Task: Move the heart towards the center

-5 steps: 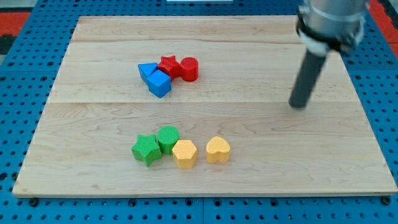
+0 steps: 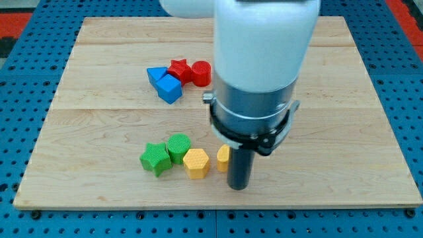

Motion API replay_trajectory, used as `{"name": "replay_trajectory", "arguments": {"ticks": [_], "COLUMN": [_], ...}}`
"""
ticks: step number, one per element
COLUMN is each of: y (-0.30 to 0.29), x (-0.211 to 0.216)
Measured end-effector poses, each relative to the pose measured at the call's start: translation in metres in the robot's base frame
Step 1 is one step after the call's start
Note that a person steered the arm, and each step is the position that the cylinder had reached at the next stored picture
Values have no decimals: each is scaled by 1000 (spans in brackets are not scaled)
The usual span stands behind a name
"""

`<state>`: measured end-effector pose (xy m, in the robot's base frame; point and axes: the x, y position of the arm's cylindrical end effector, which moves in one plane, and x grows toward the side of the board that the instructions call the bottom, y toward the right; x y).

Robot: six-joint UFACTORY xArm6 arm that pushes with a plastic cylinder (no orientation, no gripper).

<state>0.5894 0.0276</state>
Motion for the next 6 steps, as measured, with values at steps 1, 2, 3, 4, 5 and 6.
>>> {"name": "replay_trajectory", "arguments": {"ticks": [1,2,3,4,5,6], "y": [-17,-16,-9,35,61,51], "x": [-38,-92,-116,-132,-111,18]}}
